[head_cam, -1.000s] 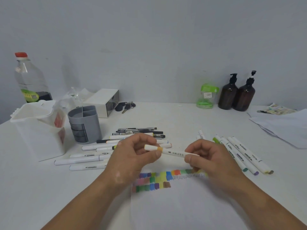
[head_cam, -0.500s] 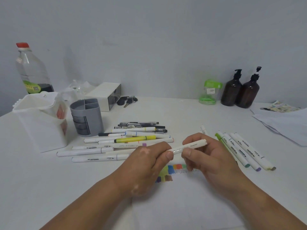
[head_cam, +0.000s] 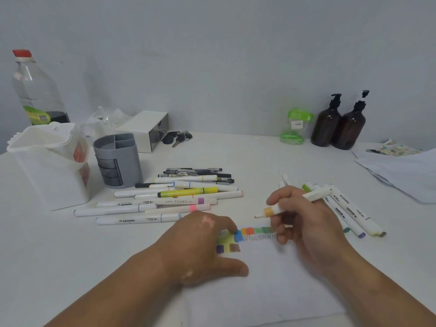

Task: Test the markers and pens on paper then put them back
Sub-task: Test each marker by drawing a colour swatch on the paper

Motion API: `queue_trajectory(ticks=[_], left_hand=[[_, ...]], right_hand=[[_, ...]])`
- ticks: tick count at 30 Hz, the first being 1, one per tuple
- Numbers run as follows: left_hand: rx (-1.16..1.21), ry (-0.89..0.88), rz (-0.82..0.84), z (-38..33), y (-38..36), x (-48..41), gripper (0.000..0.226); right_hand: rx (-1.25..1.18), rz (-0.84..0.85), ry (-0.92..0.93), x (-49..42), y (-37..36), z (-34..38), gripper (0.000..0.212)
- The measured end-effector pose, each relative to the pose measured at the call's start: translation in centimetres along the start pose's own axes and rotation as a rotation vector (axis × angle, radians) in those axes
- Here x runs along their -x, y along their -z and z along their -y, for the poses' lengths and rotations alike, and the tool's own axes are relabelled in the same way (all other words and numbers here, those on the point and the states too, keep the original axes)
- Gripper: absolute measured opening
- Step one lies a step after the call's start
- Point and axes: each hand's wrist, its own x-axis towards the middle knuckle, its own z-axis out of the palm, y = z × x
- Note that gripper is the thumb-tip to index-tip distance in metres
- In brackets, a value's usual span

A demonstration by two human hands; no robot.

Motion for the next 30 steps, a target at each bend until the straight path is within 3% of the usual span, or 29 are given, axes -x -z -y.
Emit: queue_trajectory(ticks=[4, 10, 30], left_hand=[[-0.063, 0.028, 0.020, 0.5, 0.2, -0.3, 0.073], [-0.015, 0.086, 0.054, 0.8, 0.8, 0.0, 0.069], [-0.063, 0.097, 0.055, 0.9, 0.6, -0.3, 0.077]], right_hand=[[0.151, 0.096, -0.071, 0.7, -1.1, -0.6, 0.011], [0.431, 0.107, -0.043, 0.9, -1.8, -1.4, 0.008], [0.596, 0.198, -0.033, 0.9, -2.1, -1.7, 0.009]])
